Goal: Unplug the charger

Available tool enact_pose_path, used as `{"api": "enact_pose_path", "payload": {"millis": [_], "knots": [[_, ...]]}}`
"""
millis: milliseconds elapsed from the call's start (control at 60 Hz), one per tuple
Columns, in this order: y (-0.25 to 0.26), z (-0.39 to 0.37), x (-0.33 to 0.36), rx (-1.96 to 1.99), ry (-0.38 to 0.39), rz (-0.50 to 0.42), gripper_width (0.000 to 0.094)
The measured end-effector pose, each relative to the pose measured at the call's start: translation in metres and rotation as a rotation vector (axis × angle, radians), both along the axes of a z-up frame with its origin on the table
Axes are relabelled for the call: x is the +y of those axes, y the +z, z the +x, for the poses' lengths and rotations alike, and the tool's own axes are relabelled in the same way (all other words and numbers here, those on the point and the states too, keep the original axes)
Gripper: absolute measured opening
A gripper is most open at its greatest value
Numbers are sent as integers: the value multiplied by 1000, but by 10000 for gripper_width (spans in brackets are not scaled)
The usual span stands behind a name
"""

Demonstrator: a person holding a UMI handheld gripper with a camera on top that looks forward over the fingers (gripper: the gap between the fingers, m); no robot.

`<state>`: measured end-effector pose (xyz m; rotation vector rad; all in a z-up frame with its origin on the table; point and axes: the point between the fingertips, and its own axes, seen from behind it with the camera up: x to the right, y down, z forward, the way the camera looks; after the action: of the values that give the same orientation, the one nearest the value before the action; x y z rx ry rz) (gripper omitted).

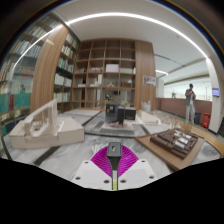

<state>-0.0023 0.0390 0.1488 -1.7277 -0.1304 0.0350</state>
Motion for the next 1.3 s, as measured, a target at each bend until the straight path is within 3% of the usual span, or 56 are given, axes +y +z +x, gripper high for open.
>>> {"api": "enact_pose_path", "payload": {"millis": [117, 200, 267, 367, 517, 733, 867, 883, 900, 917, 1017, 1067, 1300], "knots": [[87, 25, -22, 102, 5, 87, 45], [92, 60, -30, 39, -33, 86, 45], [68, 85, -33, 20, -65, 30, 46], [-6, 113, -40, 26, -96, -140, 48], [-100, 130, -51, 31, -95, -342, 51], [-143, 151, -38, -55, -151, -416, 104], [-153, 149, -32, -40, -132, -454, 217], [-155, 149, -32, -40, -130, -462, 330], [-156, 147, -31, -40, -131, -469, 331], [-156, 147, -32, -38, -128, -472, 444], [-152, 143, -35, -34, -106, -467, 795], [-147, 141, -40, -34, -102, -464, 837], [-89, 123, -95, -11, -68, -397, 828]]}}
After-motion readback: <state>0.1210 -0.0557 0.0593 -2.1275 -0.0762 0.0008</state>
